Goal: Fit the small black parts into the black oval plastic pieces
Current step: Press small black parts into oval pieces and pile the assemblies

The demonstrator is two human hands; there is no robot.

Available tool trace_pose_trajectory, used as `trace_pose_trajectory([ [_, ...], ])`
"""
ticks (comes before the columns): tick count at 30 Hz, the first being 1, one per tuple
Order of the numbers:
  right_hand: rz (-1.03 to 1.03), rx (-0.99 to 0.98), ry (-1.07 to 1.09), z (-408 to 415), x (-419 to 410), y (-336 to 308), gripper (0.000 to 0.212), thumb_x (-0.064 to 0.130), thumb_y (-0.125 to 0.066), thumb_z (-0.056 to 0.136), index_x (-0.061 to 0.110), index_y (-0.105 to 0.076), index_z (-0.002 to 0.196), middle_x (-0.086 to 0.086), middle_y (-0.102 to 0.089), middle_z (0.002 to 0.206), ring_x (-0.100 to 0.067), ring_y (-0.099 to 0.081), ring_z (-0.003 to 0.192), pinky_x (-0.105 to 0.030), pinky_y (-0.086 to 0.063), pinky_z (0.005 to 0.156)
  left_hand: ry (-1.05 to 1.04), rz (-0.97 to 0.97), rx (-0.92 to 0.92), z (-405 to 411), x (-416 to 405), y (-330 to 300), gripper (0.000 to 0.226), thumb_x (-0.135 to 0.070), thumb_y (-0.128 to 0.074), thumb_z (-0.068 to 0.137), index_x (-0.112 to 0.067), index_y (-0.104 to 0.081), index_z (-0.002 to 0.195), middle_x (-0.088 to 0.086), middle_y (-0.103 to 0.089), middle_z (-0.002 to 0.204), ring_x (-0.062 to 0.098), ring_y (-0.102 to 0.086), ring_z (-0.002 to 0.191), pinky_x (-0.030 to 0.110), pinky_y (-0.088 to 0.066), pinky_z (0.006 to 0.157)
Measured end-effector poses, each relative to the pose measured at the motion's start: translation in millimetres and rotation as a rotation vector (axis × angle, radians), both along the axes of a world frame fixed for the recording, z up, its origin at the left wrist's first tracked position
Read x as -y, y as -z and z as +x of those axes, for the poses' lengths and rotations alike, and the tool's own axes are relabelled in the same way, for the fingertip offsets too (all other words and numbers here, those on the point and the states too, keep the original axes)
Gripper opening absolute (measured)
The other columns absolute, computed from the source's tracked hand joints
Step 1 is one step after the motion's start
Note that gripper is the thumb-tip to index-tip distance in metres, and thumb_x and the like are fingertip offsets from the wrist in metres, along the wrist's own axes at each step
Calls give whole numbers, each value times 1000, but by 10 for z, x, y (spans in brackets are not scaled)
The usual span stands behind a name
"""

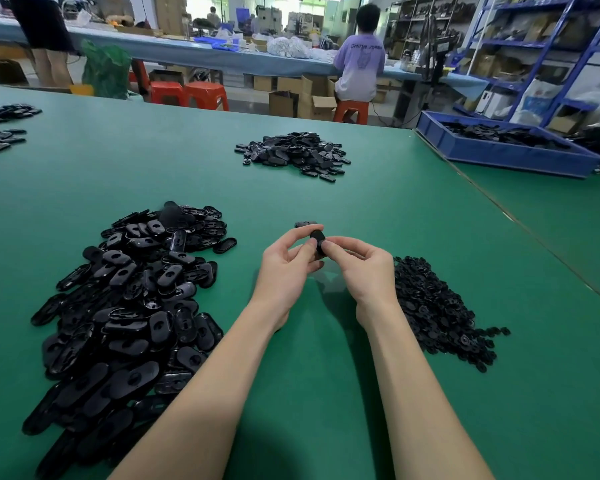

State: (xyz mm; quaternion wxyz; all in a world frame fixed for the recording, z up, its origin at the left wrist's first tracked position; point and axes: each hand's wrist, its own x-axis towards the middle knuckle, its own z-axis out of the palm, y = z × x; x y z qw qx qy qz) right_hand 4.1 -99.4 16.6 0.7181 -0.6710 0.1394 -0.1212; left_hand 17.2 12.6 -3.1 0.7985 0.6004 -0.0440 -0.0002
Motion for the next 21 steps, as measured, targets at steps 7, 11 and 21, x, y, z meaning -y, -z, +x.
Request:
trace_pose_trajectory([
  [7, -60, -49, 47, -24, -11, 9, 15, 26, -86, 79, 24, -76, 90, 7, -75, 77, -7, -63, 68, -18, -44, 60, -19, 98, 47, -10, -23, 5, 20, -14, -55, 103, -23, -70, 114, -6, -79, 89, -1, -69, 79, 12, -48, 71],
  [11, -66, -34, 0, -19, 25, 4, 18, 29, -89, 77, 26, -76, 89, 9, -74, 77, 0, -62, 67, -7, -42, 54, -4, 27, 11, 1, -60, -24, 20, -11, -54, 102, -18, -68, 115, -2, -78, 94, 6, -72, 87, 12, -46, 66],
  [21, -42, -13, -108, -11, 88, 22, 11, 18, -84, 83, 20, -73, 83, 11, -69, 63, 5, -56, 53, -7, -41, 53, 52, -184, -141, 23, -102, -52, 23, 3, -61, 95, -5, -64, 116, 10, -73, 97, 13, -70, 80, 17, -55, 74],
])
